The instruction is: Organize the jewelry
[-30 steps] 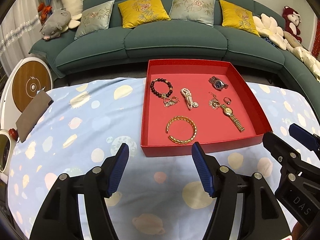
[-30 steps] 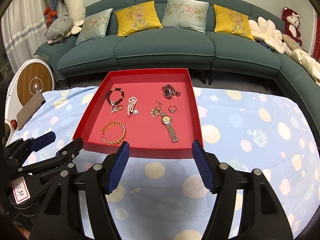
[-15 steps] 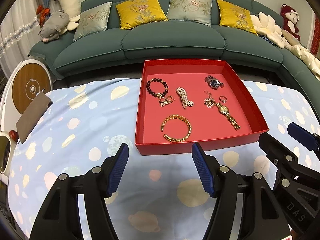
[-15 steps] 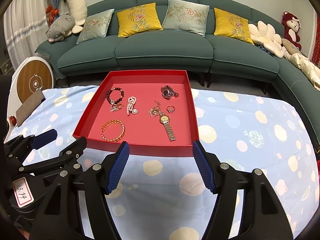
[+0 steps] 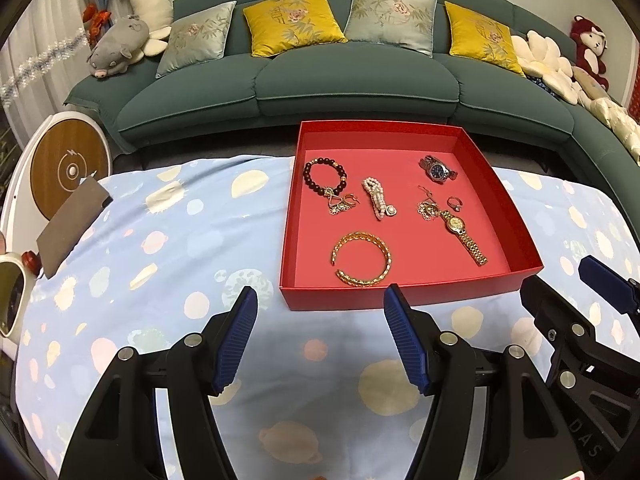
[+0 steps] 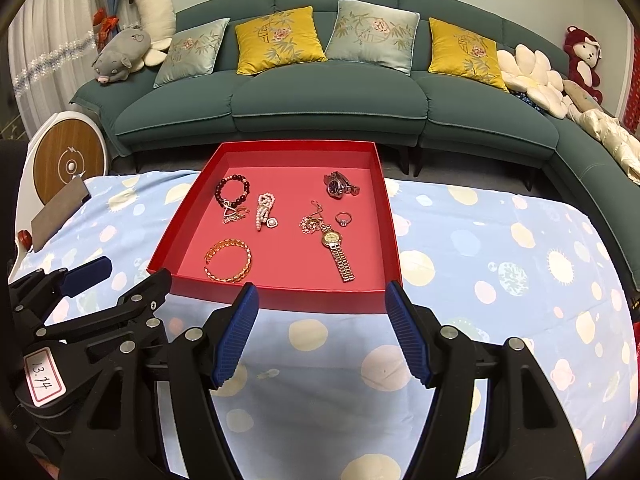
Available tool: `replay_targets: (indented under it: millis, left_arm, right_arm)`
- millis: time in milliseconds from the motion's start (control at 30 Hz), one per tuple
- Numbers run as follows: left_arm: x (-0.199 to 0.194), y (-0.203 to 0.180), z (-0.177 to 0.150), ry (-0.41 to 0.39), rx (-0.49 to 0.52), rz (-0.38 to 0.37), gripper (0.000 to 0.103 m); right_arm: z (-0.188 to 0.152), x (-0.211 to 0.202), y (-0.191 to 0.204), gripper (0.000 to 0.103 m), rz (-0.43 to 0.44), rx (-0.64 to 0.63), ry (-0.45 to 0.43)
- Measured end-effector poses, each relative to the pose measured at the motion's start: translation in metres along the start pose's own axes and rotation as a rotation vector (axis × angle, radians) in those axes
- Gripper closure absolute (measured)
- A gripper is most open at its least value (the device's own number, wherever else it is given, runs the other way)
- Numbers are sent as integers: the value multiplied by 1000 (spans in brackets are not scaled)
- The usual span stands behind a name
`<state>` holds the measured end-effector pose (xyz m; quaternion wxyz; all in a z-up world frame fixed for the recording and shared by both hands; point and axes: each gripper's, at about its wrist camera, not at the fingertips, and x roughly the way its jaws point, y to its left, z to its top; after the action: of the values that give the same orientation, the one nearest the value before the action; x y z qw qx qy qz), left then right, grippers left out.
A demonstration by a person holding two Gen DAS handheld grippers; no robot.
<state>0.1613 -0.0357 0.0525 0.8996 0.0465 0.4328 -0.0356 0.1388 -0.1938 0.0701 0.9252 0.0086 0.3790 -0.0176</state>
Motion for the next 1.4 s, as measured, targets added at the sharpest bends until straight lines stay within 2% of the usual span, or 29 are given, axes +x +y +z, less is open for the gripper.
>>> replay_targets:
  millis: [300,500,600,867,1400]
  left_arm:
    - [-3,-1,0,-20,0,7,40]
    - [-10,-1,1,-68,-6,6,39]
    - [-13,0,1,-87,-13,16,34]
    - [-20,3,3,-132,-44,27,32]
    - [-19,3,3,-105,-42,41,32]
  right_arm:
    - [0,-3,1,40,-8,2,-7]
    - [0,-9,-1,40,-8,12,-29]
    - [0,-11,-3,40,-3,22,-42]
    - [0,-13,-2,40,-2,15,-52]
    - [-1,-13,1,40,-7,9,-56]
